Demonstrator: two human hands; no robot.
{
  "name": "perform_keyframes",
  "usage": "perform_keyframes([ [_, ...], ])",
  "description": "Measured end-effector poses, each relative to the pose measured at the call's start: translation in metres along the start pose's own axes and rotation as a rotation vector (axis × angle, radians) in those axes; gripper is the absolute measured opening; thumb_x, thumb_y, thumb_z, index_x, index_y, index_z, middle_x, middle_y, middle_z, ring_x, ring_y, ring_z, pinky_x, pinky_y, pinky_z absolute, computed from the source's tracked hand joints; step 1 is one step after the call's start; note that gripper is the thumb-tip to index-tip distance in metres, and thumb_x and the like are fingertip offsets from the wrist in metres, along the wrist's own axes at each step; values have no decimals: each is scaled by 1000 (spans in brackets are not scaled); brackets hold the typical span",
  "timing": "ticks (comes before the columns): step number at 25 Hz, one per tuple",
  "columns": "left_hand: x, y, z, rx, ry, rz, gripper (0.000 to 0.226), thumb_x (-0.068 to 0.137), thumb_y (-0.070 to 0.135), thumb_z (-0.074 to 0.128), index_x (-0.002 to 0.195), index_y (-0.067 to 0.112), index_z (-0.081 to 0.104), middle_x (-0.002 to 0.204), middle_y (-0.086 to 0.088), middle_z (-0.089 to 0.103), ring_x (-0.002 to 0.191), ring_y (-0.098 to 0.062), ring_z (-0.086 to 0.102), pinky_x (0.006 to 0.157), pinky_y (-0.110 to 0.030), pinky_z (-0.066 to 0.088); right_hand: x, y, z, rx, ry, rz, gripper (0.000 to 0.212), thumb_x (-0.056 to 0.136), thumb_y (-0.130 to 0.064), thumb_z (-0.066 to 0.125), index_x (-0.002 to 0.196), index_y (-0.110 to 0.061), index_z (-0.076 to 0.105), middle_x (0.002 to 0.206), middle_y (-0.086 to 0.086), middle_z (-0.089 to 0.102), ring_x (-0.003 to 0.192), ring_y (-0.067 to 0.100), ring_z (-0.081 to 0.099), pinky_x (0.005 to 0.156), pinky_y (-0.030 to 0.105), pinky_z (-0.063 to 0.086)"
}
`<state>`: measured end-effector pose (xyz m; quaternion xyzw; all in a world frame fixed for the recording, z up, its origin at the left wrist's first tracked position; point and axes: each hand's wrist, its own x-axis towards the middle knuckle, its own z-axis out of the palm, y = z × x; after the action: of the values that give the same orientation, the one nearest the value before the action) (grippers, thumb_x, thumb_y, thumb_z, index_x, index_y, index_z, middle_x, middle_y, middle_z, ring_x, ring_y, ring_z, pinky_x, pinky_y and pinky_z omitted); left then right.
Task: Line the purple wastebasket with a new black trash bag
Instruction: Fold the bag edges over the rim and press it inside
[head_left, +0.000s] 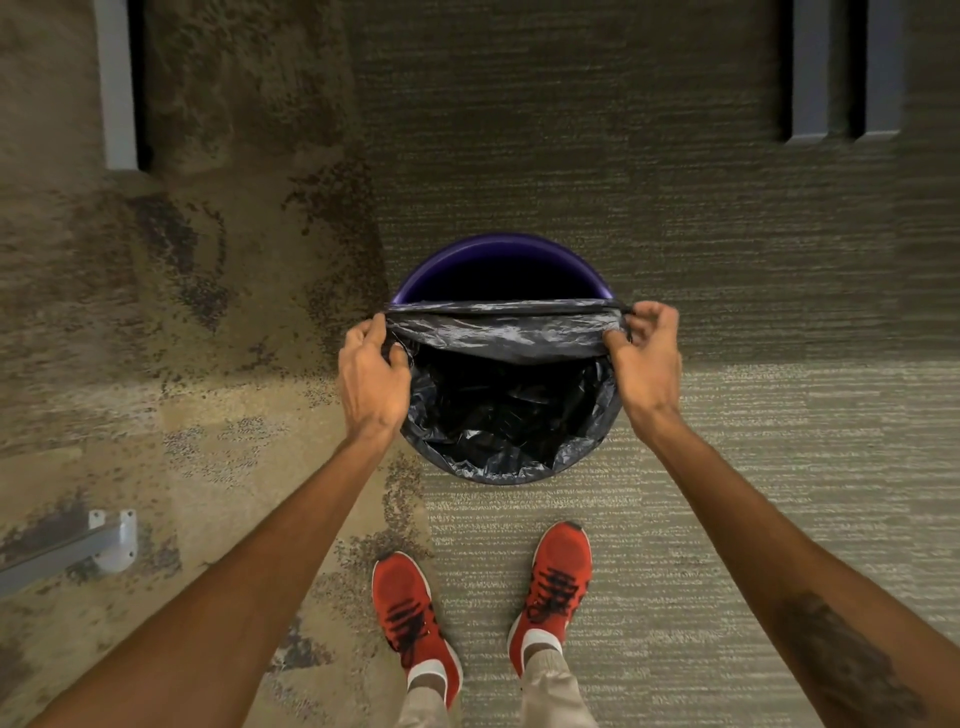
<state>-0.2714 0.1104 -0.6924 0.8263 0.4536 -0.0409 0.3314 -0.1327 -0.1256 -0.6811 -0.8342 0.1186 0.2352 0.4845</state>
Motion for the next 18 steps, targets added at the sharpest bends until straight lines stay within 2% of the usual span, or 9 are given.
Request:
perform_keyframes([
  [4,4,7,4,-10,-9,51,58,100,9,53,155,17,36,154,-6,43,131,-23,52,111,-37,44,15,-8,5,-59,-47,-103,43,92,-4,63,131,-11,47,126,-1,58,116,13,58,108,33,47],
  [6,5,12,5,5,-15,66,60,100,10,54,155,20,35,156,-4,41,136,-23,49,116,-49,38,22,-11,8,-154,-73,-176,46,90,-4,63,133,-11,49,125,0,51,114,13,55,102,22,45],
  [8,6,16,7,-3,-17,72,58,99,14,54,154,24,37,154,-2,41,134,-21,49,114,-55,33,28,-13,11,-264,-115,-245,47,90,-5,60,135,-16,53,123,2,45,109,11,50,89,6,36],
  [9,7,19,8,-11,-15,75,56,99,16,54,152,25,38,152,-2,42,132,-21,49,111,-56,31,31,-13,12,-312,-136,-271,46,91,-7,59,135,-20,54,125,3,44,106,10,49,83,3,33],
  [11,12,25,9,-6,-15,81,55,98,19,55,150,24,38,150,-4,44,131,-22,49,108,-56,29,37,-15,15,-405,-170,-326,44,92,-14,56,133,-28,58,131,7,44,102,10,49,82,10,37],
  [13,20,31,9,25,-27,106,53,98,21,56,148,19,39,144,-8,49,129,-26,51,109,-56,29,43,-18,17,-484,-201,-366,43,93,-21,53,133,-32,59,136,9,46,100,11,51,88,24,43],
  [16,32,38,6,30,-72,167,52,99,23,56,148,16,40,133,-15,55,125,-34,54,110,-54,37,49,-23,21,-578,-249,-392,44,94,-31,49,137,-33,58,138,11,52,113,24,57,102,37,43],
  [18,40,44,3,48,-123,224,53,101,23,53,151,20,38,132,-19,58,125,-37,54,106,-51,43,52,-29,22,-638,-251,-431,42,95,-37,47,135,-32,60,137,10,56,117,33,60,101,40,46],
])
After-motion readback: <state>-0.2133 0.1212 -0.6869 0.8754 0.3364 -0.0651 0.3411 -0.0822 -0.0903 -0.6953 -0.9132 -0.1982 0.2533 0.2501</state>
